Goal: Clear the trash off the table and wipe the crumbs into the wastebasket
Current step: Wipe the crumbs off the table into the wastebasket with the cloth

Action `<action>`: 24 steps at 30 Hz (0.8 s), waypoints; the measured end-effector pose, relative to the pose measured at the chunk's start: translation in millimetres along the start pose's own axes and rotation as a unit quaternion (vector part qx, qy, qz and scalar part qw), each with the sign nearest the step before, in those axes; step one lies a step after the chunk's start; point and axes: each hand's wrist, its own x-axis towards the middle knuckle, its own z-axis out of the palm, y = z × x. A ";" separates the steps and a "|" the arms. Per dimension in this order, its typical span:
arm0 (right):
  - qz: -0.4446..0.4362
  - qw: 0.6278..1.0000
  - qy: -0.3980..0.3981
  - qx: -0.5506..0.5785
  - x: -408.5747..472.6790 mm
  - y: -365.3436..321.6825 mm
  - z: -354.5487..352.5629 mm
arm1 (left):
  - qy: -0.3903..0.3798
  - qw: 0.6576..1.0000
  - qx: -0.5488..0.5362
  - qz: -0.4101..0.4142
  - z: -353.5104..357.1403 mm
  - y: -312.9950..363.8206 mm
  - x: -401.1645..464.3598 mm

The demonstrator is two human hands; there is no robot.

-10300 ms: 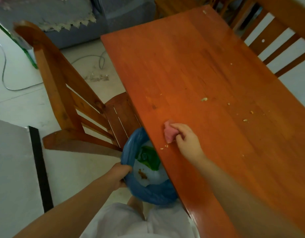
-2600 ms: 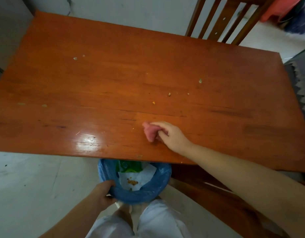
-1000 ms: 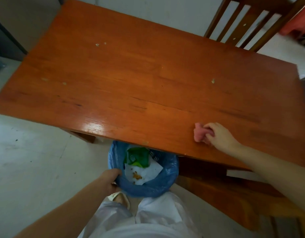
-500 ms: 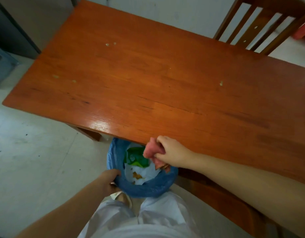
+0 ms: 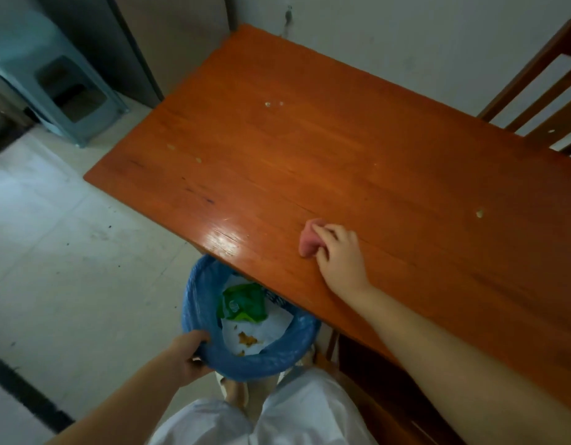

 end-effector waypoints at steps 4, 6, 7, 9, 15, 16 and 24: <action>-0.109 0.980 -0.141 0.093 3.4 -43.9 18.5 | 0.030 0.999 -0.012 0.007 -0.9 5.9 4.6; -0.095 0.974 -0.145 0.148 35.1 -28.5 4.5 | 0.038 0.999 -0.018 0.006 -0.1 9.7 5.3; -0.069 0.979 -0.096 0.169 57.5 -14.7 -8.0 | 0.037 0.999 -0.024 0.004 0.2 11.9 4.4; 0.023 0.980 0.035 0.192 107.7 23.9 -42.3 | 0.036 0.999 -0.036 -0.004 1.3 16.3 2.8; 0.218 0.966 0.082 0.112 165.1 108.6 -85.7 | 0.064 0.997 -0.048 -0.023 1.7 22.0 8.2; 0.205 0.969 0.082 0.114 166.2 108.0 -73.7 | 0.066 0.996 -0.052 -0.024 1.8 23.5 7.4; -0.048 0.991 -0.025 0.121 91.5 -37.0 21.9 | 0.060 0.995 -0.077 -0.027 -2.8 35.2 4.8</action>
